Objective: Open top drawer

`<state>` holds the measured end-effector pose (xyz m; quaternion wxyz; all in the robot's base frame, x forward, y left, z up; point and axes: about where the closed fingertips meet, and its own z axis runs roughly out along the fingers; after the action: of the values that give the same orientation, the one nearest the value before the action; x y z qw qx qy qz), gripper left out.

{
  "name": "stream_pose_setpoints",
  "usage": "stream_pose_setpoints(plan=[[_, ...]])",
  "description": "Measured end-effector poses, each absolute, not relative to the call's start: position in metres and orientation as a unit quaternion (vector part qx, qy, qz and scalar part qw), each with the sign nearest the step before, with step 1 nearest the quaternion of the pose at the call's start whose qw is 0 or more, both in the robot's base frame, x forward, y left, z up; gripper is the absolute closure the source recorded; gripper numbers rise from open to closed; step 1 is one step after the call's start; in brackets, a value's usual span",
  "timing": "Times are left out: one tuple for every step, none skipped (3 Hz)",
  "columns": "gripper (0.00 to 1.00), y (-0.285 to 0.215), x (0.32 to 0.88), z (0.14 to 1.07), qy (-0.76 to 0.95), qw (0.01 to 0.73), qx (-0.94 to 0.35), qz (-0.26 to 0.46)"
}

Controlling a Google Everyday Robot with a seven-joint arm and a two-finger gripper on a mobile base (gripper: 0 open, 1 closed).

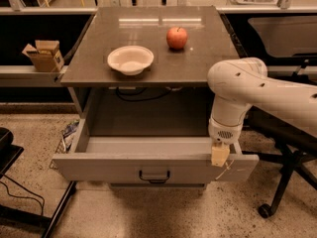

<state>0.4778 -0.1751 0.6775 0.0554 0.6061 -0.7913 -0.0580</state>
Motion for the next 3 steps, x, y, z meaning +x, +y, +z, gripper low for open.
stream_pose_setpoints(plan=[[1.0,-0.176,0.47,0.676,-0.792,0.065,0.603,-0.069],[1.0,-0.179,0.455,0.669,-0.79,0.084,0.6,-0.09],[1.0,-0.179,0.455,0.674,-0.79,0.084,0.6,-0.09]])
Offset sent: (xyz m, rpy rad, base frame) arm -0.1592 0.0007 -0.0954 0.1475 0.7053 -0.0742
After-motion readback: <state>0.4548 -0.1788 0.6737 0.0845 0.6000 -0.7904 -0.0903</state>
